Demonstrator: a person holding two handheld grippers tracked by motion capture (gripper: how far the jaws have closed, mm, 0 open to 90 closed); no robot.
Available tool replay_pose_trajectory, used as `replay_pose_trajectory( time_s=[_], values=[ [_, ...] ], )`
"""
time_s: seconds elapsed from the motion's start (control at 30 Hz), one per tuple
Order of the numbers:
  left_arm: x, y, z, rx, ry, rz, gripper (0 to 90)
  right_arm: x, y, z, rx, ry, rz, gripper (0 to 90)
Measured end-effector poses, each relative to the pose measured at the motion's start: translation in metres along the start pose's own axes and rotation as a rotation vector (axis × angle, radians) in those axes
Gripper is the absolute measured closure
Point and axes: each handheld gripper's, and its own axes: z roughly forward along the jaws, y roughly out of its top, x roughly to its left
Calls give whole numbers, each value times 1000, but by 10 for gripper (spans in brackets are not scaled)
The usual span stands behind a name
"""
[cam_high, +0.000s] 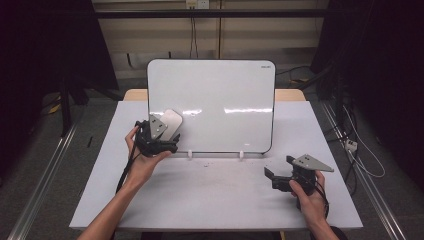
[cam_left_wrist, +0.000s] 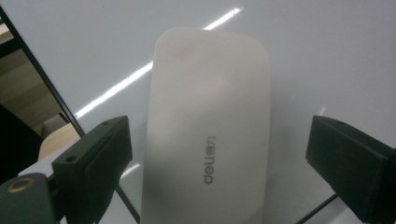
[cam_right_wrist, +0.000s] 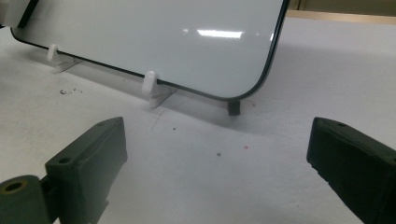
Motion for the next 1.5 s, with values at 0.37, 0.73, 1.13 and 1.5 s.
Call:
replay_pose_trajectory(
  time_s=[0.37,0.73,1.13,1.5],
  values=[
    [9,0,-15,0,-69,-108,54,0,0,0,0,0,0,51],
    [7,1,-41,-43,-116,-175,47,1,0,0,0,0,3,51],
    [6,-18,-59,-31,-90,-158,52,2,0,1,0,1,3,52],
    [2,-33,-81,-33,-71,-163,52,1,0,1,3,-6,3,52]
  ],
)
